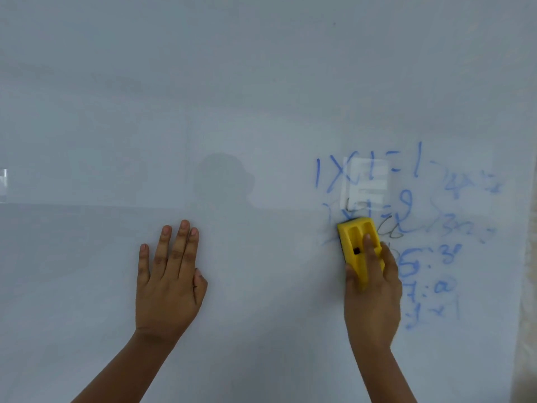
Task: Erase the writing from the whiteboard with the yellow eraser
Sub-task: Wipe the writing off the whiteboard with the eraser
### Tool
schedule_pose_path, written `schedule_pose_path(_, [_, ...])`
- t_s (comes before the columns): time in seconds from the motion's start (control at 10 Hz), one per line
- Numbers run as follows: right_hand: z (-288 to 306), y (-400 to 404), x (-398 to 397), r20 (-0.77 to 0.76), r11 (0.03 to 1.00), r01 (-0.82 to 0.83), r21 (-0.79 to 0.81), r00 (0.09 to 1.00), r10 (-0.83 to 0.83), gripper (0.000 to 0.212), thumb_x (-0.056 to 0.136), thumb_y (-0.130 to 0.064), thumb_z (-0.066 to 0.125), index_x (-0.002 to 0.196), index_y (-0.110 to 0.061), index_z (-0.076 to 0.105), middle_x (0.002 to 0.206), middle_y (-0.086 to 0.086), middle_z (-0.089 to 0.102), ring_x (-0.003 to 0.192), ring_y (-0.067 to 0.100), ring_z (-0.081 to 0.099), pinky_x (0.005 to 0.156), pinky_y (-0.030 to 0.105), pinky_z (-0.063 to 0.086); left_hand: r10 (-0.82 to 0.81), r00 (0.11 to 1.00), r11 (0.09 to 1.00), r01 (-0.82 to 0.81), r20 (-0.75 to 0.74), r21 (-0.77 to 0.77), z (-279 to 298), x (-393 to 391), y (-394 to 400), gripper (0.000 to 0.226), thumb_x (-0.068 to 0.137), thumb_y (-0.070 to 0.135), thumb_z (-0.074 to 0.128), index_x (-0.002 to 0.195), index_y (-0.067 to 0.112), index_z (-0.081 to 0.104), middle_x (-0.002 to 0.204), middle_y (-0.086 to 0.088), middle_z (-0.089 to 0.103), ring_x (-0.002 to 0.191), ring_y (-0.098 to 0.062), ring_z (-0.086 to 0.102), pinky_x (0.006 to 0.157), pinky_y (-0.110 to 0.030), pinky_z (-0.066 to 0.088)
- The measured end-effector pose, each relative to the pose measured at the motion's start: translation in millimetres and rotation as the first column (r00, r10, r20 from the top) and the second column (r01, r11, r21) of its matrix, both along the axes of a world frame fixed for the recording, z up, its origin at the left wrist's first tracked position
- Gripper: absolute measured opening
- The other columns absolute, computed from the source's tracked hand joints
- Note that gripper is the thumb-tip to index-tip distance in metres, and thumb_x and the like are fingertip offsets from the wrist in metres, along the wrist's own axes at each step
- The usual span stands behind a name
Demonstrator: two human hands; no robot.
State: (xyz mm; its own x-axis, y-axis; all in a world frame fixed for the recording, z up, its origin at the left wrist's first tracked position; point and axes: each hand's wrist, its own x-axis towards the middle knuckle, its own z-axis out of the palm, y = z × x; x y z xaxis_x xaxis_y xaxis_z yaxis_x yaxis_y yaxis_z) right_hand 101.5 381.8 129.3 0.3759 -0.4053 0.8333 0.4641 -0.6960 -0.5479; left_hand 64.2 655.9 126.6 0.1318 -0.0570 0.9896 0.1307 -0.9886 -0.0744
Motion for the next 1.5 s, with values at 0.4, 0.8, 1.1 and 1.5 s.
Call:
schedule_pose_path(0.4, [-10.2,-0.1,12.0,0.002,0.992,0.126,-0.033,0.992,-0.126,0.065,0.084,0.0,0.059,0.141,-0.015,0.031,0.145,0.026,0.032,0.12,0.052,0.04,0.093,0.063,0.04,-0.015,1.0,1.0,0.015,0.0,-0.002,-2.6,3.5,2.4,0.057,0.09,0.021,0.028,0.145,0.006,0.026,0.15,-0.009,0.03,0.146,-0.02,0.007,0.115,-0.05,0.012])
schedule_pose_path(0.8, [-32.0,7.3,17.5,0.157,0.874,0.24,-0.422,0.969,-0.19,0.058,0.078,-0.009,0.033,0.135,-0.02,0.033,0.151,0.018,0.02,0.129,0.047,0.029,0.1,0.063,0.029,-0.035,0.999,0.999,0.034,0.033,0.033,-6.7,5.5,6.8,0.061,0.091,0.024,0.025,0.15,0.012,0.017,0.16,0.001,0.005,0.146,-0.023,0.01,0.116,-0.05,0.011])
schedule_pose_path(1.1, [16.3,60.2,10.2,0.198,0.899,0.174,-0.402,0.975,-0.1,0.051,0.095,-0.03,0.036,0.144,-0.028,0.02,0.152,0.013,0.019,0.137,0.041,0.017,0.108,0.062,0.015,-0.038,0.998,0.999,0.037,0.041,0.032,-7.6,6.2,5.8,0.06,0.09,0.023,0.026,0.149,0.011,0.02,0.16,0.002,0.005,0.146,-0.023,0.01,0.115,-0.051,0.013])
schedule_pose_path(1.5, [50.9,56.3,6.1,0.152,0.914,0.134,-0.382,0.985,-0.081,0.054,0.093,-0.043,0.031,0.144,-0.03,0.02,0.153,0.012,0.021,0.138,0.04,0.018,0.105,0.063,0.013,-0.028,0.997,0.999,0.025,0.066,0.042,-9.7,8.2,4.6,0.057,0.091,0.023,0.026,0.146,0.005,0.028,0.158,-0.005,0.016,0.145,-0.025,0.014,0.114,-0.052,0.013])
